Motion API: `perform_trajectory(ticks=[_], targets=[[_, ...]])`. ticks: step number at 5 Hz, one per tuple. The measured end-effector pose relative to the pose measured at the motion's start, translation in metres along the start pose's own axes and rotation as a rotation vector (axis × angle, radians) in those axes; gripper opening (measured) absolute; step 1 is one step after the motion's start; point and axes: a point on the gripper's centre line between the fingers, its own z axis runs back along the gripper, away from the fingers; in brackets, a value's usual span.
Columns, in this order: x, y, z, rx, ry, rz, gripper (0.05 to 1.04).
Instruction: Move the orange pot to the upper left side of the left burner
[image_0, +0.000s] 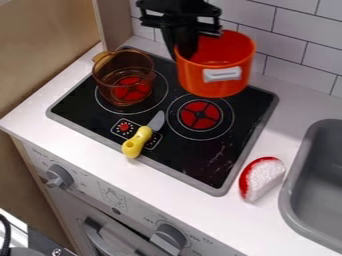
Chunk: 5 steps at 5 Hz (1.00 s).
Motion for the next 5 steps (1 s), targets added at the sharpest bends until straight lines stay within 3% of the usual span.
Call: perform_trajectory(ticks=[2,5], targets=[[0.011,0.019,-0.008,0.004,-0.028,-0.052,0.055],[0.001,0.065,0.003,0.079,0.017,-0.162,0.055]])
